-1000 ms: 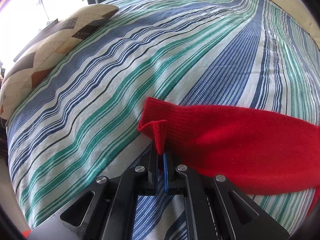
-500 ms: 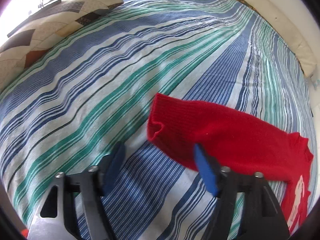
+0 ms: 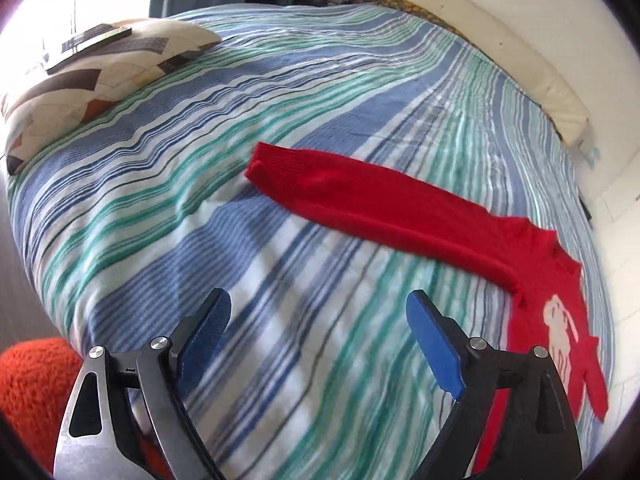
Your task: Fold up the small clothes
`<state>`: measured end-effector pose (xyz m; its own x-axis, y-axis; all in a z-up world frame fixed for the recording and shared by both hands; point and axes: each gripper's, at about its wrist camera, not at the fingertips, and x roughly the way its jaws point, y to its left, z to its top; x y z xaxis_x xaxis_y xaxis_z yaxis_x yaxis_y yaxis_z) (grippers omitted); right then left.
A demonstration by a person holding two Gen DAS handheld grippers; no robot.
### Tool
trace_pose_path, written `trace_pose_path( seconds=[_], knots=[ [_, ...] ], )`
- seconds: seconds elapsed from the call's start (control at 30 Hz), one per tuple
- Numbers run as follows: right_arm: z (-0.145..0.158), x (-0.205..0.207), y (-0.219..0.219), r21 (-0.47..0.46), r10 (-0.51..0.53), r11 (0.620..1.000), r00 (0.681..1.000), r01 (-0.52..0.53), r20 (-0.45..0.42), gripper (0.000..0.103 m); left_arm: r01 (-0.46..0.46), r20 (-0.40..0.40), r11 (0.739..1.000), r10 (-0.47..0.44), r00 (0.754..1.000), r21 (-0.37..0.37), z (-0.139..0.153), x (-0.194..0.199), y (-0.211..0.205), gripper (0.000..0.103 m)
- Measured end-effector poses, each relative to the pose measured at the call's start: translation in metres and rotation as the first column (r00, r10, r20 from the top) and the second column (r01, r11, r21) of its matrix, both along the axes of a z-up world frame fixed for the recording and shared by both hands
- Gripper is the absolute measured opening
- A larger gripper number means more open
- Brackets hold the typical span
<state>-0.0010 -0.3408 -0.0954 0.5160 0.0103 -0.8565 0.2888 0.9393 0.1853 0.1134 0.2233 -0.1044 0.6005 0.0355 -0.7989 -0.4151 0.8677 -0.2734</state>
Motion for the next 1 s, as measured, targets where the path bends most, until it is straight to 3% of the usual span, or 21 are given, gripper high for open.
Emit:
trace_pose_path(
  seconds=[0.13, 0.23, 0.33, 0.43, 0.53, 0.63, 0.73, 0.77, 0.83, 1.0],
  knots=[
    [0.017, 0.007, -0.01, -0.155, -0.01, 0.988, 0.995, 0.025, 0.099, 0.082, 0.113, 0.019, 0.992, -0.115, 0.993, 0.063, -0.006, -0.007, -0.038, 0.092],
    [0.018, 0.004, -0.008, -0.297, -0.002, 0.953, 0.982, 0.059, 0.19, 0.082, 0.172, 0.001, 0.982, -0.173, 0.985, 0.071, -0.019, -0.008, -0.052, 0.092],
    [0.009, 0.006, -0.01, -0.273, -0.012, 0.96, 0.982, 0.065, 0.189, 0.082, 0.18, -0.002, 0.978, -0.181, 0.983, 0.107, -0.023, -0.009, -0.059, 0.091],
    [0.011, 0.004, -0.018, -0.24, -0.045, 0.966, 0.976, 0.097, 0.213, 0.082, 0.19, 0.092, 0.966, -0.208, 0.974, 0.174, -0.008, -0.01, -0.072, 0.092],
    [0.01, 0.002, -0.028, -0.201, -0.092, 0.97, 0.972, 0.137, 0.217, 0.082, 0.237, 0.125, 0.943, -0.271, 0.955, 0.232, -0.001, 0.007, -0.092, 0.097],
    [0.003, 0.002, -0.033, -0.171, -0.119, 0.973, 0.972, 0.155, 0.204, 0.082, 0.308, 0.071, 0.926, -0.33, 0.941, 0.218, -0.014, 0.038, -0.109, 0.1],
    [0.0, 0.002, -0.033, -0.163, -0.119, 0.975, 0.973, 0.152, 0.198, 0.082, 0.344, -0.086, 0.929, -0.335, 0.938, 0.136, -0.059, 0.069, -0.112, 0.102],
    [0.001, 0.002, -0.033, -0.165, -0.116, 0.975, 0.973, 0.15, 0.201, 0.082, 0.358, -0.113, 0.923, -0.344, 0.932, 0.145, -0.071, 0.072, -0.114, 0.103],
    [0.001, 0.0, -0.033, -0.166, -0.113, 0.975, 0.972, 0.148, 0.207, 0.082, 0.36, -0.068, 0.913, -0.354, 0.933, 0.192, -0.071, 0.066, -0.117, 0.103],
    [-0.001, -0.002, -0.037, -0.146, -0.126, 0.977, 0.97, 0.157, 0.207, 0.082, 0.358, -0.052, 0.912, -0.355, 0.934, 0.2, -0.072, 0.062, -0.119, 0.103]
  ],
)
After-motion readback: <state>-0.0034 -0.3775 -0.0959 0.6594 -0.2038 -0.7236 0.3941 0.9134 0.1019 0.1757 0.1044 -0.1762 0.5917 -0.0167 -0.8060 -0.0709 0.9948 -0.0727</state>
